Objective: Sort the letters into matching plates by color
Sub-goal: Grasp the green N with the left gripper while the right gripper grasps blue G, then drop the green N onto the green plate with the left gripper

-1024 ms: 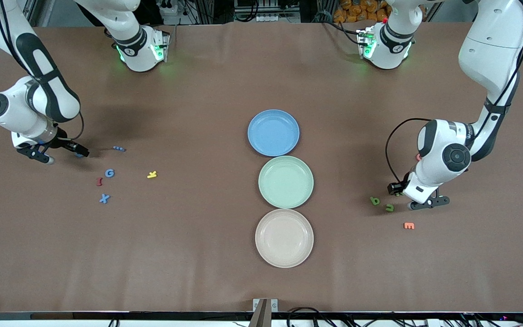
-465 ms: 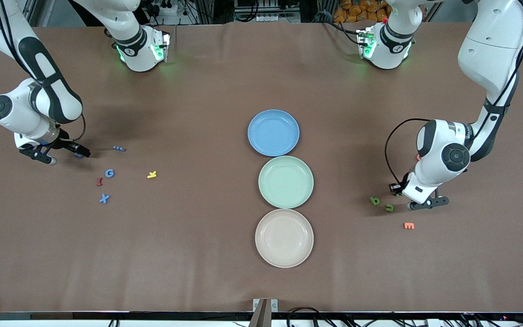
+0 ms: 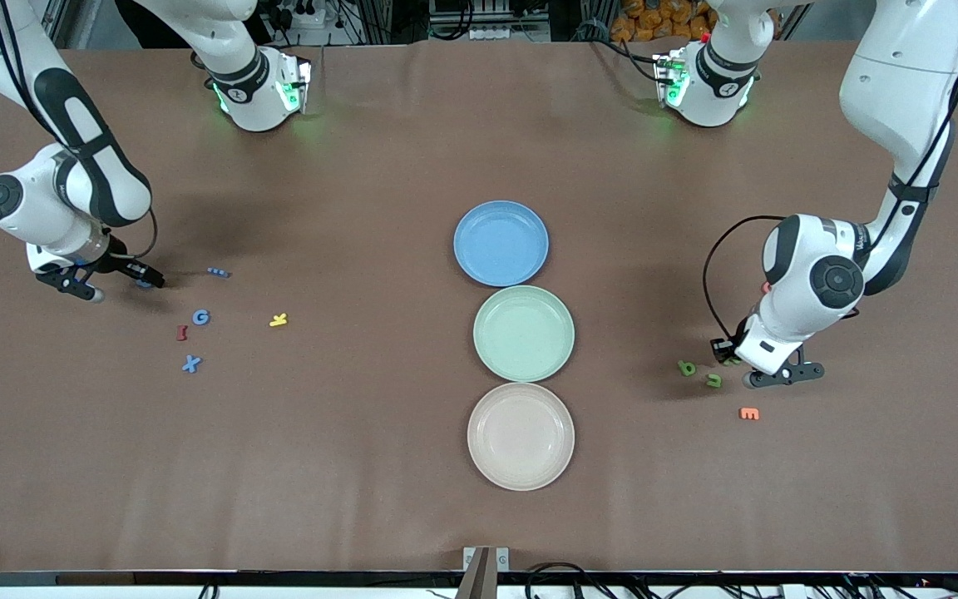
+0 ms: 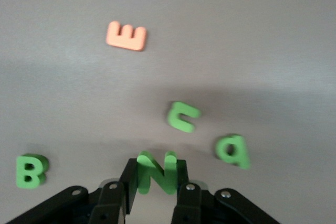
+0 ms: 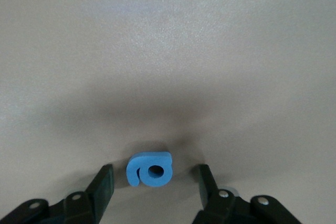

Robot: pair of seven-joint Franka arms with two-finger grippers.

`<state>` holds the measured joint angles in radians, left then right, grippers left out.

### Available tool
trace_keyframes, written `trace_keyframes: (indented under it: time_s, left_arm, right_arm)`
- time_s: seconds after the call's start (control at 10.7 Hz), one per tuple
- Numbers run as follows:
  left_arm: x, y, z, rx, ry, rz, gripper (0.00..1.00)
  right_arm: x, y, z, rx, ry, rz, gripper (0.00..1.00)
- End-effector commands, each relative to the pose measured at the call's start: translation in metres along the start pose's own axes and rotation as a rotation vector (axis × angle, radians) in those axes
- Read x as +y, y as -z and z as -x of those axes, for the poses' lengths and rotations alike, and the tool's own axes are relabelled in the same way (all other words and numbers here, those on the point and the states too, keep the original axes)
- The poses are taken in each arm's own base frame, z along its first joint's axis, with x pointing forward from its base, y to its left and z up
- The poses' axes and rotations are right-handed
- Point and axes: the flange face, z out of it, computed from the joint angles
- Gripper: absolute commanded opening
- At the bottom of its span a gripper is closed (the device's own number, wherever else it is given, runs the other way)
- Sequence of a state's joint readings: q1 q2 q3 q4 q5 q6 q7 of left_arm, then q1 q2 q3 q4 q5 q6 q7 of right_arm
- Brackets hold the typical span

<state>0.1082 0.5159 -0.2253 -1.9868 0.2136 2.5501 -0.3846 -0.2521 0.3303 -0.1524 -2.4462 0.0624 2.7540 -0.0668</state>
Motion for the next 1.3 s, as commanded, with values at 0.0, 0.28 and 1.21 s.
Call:
trace_keyframes:
  time_s: [0.0, 0.28, 1.21]
  left_arm:
    - [0.055, 0.031, 0.015, 0.004, 0.051, 0.020, 0.00]
    - [0.114, 0.043, 0.031, 0.008, 0.096, 0.053, 0.00]
    - [0.297, 0.032, 0.100, -0.015, 0.311, 0.117, 0.00]
  right_arm:
    - [0.005, -0.004, -0.001, 0.002, -0.022, -0.008, 0.62]
    - [0.005, -0.004, -0.001, 0.004, -0.022, -0.008, 0.49]
    - [-0.021, 0.030, -0.013, 0.026, 0.027, -0.023, 0.23]
